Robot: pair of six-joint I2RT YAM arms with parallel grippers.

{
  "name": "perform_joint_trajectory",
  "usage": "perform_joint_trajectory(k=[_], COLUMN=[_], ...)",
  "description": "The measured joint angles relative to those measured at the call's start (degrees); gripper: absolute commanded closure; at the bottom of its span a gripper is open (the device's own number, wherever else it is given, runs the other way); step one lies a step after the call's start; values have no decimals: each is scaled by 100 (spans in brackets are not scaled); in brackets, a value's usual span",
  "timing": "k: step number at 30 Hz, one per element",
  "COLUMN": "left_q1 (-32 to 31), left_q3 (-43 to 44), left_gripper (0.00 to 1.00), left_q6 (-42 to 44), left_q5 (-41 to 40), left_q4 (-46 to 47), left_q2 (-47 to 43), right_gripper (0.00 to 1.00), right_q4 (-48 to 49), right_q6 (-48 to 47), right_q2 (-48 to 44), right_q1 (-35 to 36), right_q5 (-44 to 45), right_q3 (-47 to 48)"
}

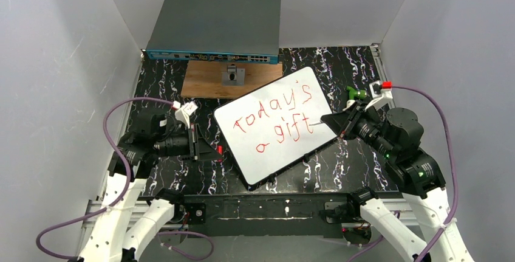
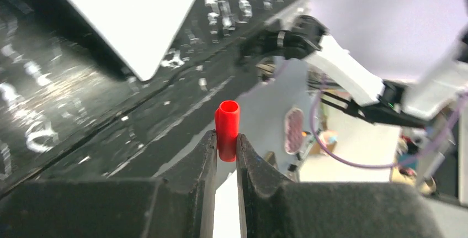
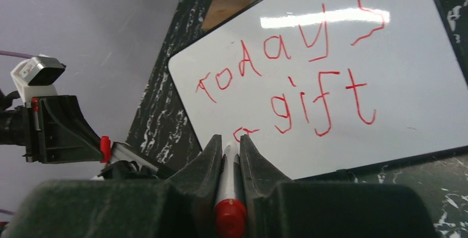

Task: Write a sentence on the whiteboard
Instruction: Insert the whiteboard marker without the cap into the pen cap.

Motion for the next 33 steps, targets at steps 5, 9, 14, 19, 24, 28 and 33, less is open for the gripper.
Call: perform_joint_trajectory(k=[5, 9, 14, 19, 24, 28, 33], left_q1=[0, 0, 0, -155, -835, -1445, -1932], left_q3=[243, 546, 603, 911, 1311, 1720, 2271], left_gripper=[100, 100, 100, 100, 100, 100, 100], left_q6=[-619, -933, -1340, -1528, -1113, -68, 1563], left_q5=[1204, 1902, 2518, 2865, 2922, 2542, 1987], left_q4=[861, 1473, 2188, 2761, 2922, 2461, 1596], left_q2=[83, 411, 848, 1497, 2072, 2542, 2997], right_gripper=[99, 99, 99, 99, 99, 99, 99], right_q4=[219, 525, 1178, 1394, 1051, 461, -184], right_q6=[376, 658, 1071, 1217, 1176, 960, 704], right_q2=[304, 260, 76, 352, 1134, 1801, 2485], right_q1=[0, 0, 0, 0, 0, -7, -52], right_q5=[-420, -599, -876, -1401, -1989, -2459, -3178], right_q3=[291, 291, 280, 448, 1185, 2022, 2570])
